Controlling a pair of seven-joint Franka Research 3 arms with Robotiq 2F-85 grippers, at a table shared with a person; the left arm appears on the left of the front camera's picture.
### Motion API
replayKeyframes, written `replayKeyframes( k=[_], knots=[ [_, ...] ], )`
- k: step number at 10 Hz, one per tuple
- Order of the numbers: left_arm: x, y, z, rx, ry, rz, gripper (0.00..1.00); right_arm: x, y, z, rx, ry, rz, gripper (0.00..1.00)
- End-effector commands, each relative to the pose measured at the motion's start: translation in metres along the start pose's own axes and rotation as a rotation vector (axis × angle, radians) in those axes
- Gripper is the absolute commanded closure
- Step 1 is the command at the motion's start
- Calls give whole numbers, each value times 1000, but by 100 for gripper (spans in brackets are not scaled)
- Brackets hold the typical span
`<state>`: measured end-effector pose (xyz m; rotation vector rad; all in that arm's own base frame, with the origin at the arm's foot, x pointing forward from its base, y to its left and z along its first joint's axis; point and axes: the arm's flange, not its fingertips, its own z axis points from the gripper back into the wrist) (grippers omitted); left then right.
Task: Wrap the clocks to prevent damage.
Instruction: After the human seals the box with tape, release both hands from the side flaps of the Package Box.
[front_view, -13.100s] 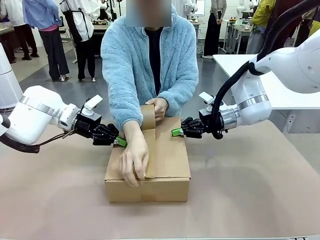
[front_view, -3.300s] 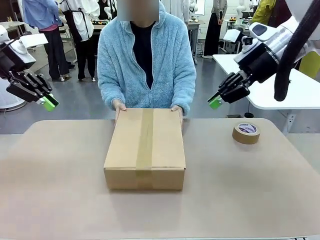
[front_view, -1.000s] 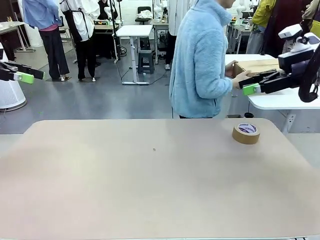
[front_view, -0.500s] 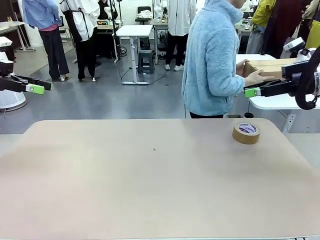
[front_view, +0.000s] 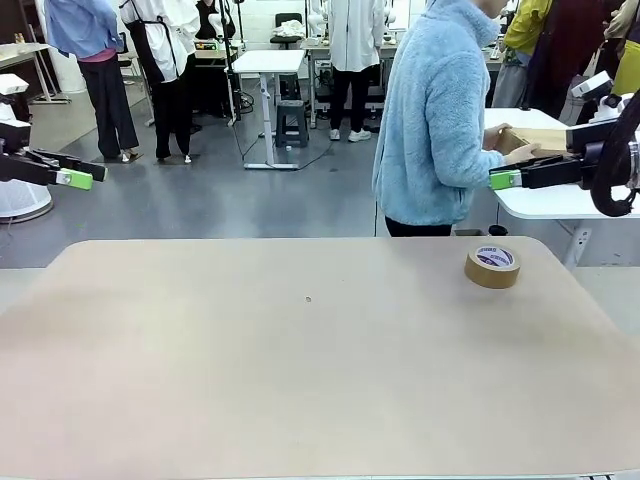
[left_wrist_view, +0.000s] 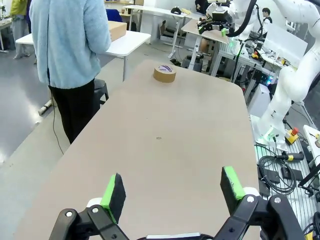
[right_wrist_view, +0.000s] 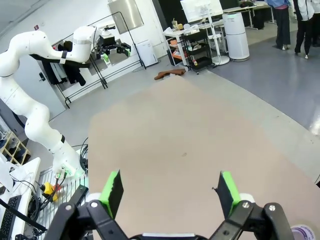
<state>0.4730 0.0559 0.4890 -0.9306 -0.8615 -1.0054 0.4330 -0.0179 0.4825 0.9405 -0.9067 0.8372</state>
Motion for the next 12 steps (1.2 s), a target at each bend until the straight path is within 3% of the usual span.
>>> replayKeyframes(
  k=[1,12],
  knots=[
    [0,-1,1,-7,-6,1,0,-2,0,0,8,4,-1,0],
    [0,-1,1,-7,-6,1,0,-2,0,0,8,4,-1,0]
  ],
)
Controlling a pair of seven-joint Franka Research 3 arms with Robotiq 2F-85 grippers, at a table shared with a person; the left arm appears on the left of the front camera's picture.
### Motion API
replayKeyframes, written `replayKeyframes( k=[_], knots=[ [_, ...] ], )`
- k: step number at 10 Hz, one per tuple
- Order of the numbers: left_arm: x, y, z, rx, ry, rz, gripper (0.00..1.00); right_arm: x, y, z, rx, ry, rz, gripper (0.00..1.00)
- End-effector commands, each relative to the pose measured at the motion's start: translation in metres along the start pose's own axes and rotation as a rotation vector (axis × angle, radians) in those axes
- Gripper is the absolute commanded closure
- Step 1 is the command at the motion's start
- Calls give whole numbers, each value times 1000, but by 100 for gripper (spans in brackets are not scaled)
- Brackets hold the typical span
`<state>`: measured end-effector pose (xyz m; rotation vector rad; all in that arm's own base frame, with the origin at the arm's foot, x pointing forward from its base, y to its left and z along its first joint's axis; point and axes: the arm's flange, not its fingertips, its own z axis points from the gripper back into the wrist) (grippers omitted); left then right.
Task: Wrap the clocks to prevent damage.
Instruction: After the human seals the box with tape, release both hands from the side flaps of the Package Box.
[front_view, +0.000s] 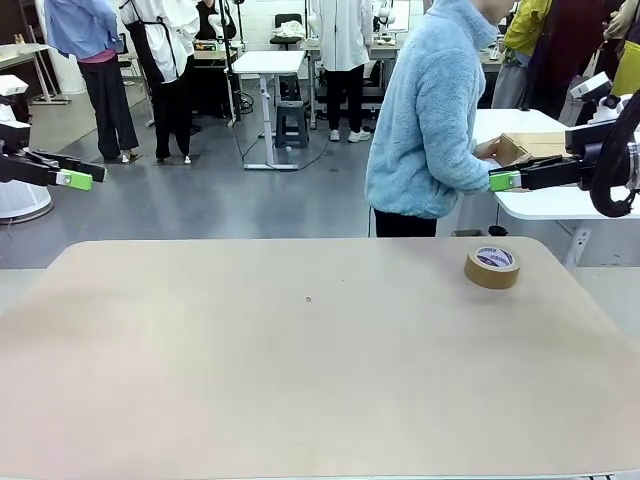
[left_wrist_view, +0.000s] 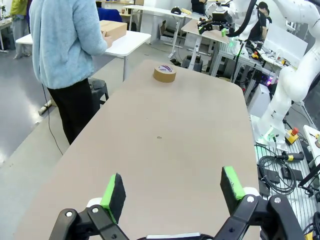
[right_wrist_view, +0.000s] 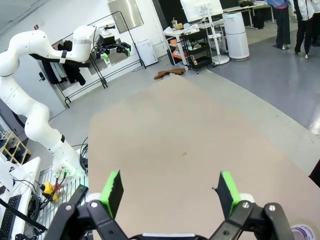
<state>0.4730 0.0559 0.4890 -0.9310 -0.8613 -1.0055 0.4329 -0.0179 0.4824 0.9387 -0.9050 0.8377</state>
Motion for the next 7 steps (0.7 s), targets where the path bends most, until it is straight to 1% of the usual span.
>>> replayKeyframes(
  k=[1,7],
  knots=[
    [0,-1,1,-6,-6,1,0,-2,0,0,9,2,-1,0],
    [0,-1,1,-6,-6,1,0,-2,0,0,9,2,-1,0]
  ],
)
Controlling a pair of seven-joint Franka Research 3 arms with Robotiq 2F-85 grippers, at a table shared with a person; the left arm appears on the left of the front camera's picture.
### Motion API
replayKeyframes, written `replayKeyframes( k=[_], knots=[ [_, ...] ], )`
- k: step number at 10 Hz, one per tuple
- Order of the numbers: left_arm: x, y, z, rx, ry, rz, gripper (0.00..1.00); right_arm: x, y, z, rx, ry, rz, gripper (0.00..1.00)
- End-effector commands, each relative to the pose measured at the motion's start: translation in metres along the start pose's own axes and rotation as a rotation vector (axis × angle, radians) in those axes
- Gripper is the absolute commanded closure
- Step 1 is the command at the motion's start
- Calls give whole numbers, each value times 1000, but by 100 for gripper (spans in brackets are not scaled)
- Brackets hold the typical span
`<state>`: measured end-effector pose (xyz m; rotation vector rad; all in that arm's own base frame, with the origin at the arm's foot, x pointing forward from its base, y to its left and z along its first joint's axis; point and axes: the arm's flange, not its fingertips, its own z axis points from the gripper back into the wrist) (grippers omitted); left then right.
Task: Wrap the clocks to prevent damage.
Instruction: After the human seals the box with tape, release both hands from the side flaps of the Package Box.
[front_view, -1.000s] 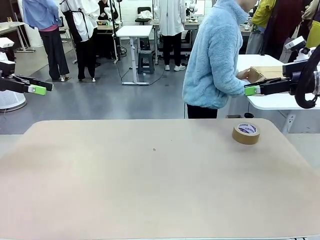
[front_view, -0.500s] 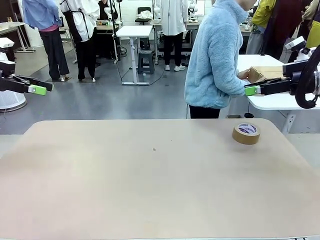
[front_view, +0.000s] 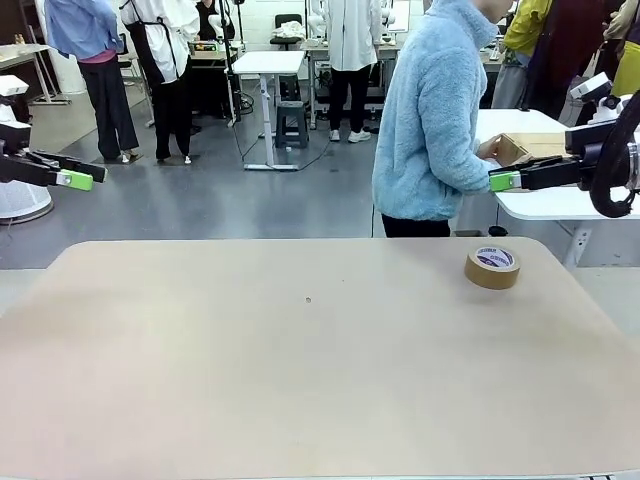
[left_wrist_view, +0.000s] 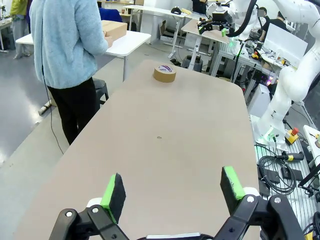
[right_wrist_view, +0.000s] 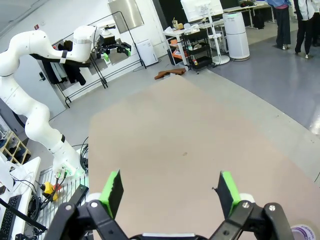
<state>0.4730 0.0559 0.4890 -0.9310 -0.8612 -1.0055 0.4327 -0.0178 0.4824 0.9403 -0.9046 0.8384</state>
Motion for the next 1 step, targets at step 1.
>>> replayKeyframes(
  k=[1],
  knots=[
    [0,-1,1,-6,-6,1,0,-2,0,0,8,2,-1,0]
  ],
)
